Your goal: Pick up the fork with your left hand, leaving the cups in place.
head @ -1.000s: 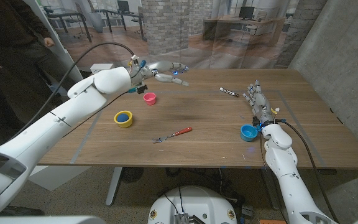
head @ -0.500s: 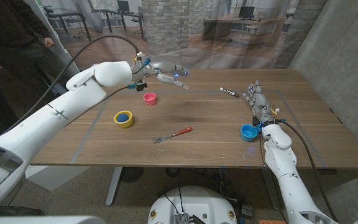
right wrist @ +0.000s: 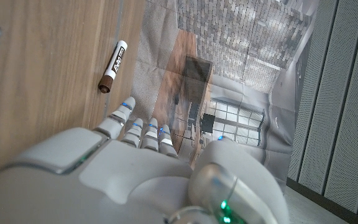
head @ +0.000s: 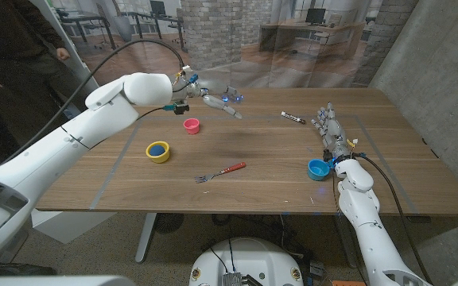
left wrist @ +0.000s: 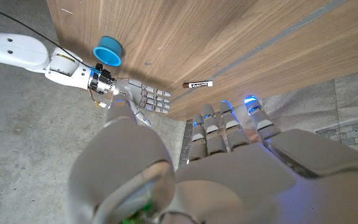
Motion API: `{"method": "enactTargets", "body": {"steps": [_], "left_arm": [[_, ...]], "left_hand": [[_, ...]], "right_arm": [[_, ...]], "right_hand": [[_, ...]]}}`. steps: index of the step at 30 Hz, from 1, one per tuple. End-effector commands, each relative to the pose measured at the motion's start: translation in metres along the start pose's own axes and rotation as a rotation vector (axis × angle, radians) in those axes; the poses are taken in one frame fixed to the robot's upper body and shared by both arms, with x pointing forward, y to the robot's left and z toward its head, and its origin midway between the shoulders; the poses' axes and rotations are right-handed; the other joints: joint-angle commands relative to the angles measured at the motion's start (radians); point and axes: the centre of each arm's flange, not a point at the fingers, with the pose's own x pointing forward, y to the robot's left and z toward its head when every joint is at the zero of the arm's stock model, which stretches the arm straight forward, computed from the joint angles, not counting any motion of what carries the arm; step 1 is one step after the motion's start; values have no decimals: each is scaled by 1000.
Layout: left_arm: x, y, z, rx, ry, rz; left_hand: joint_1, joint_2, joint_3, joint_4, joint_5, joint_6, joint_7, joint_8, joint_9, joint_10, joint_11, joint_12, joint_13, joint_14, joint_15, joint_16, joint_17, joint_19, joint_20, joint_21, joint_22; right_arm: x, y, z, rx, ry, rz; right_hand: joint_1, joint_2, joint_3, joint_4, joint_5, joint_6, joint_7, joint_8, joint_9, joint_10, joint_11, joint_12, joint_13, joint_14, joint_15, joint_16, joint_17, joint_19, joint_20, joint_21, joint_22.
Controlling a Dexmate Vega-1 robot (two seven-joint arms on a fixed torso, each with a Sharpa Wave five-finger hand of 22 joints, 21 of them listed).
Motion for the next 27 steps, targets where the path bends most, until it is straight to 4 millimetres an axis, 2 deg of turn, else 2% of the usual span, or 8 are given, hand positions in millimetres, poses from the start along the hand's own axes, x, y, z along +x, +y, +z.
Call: {"method": "enactTargets", "body": {"steps": [1, 5, 11, 14, 27], "left_arm": [[2, 1, 10, 45, 33, -54], [2, 1, 11, 57, 49, -64], [3, 1, 14, 80, 75, -81], [3, 1, 16, 91, 85, -93], [5, 1, 29, 184, 181, -99]], "left_hand": [[2, 13, -5, 5, 6, 17, 2, 8, 3, 19, 4, 9, 6, 15, -2, 9, 5, 17, -1, 8, 5], [2, 15, -8, 7, 7, 42, 18, 15, 3, 40, 9, 18, 10, 32, 3, 18, 9, 25, 1, 10, 6], [-2, 16, -14, 10, 8, 53, 18, 16, 3, 58, 10, 27, 14, 51, -3, 28, 15, 40, 2, 15, 7], [-6, 17, -18, 13, 9, 67, 24, 19, 3, 78, 6, 36, 18, 67, -2, 37, 20, 51, 1, 18, 8], [-34, 23, -37, 31, 7, 136, 46, 31, 3, 146, 20, 70, 35, 131, 0, 75, 43, 91, 12, 31, 11]], "right_arm": [[-3, -1, 0, 4, -8, -2], [-4, -1, 0, 6, -9, -4], [-5, -2, 0, 6, -14, -7], [-5, -2, 1, 8, -19, -8], [-4, -3, -1, 15, -23, -8]], "right_hand": [[4, -5, -5, -1, -2, 6, 7, -6, 2, 13, 0, 0, 3, -2, 2, 1, 2, 9, 3, 4, 2], [3, -5, -6, 0, -2, 6, 7, -7, 2, 13, -1, -1, 3, -1, 2, 2, 2, 9, 2, 3, 2], [3, -6, -6, 0, -2, 8, 6, -7, 2, 15, 1, 0, 3, 0, 2, 2, 2, 9, 2, 3, 2], [3, -6, -7, 0, -2, 9, 6, -7, 2, 16, 1, 0, 3, 1, 2, 2, 2, 9, 2, 3, 2], [2, -7, -8, -1, -3, 11, 7, -8, 2, 17, 1, -1, 3, 2, 2, 2, 2, 10, 2, 4, 2]]}}
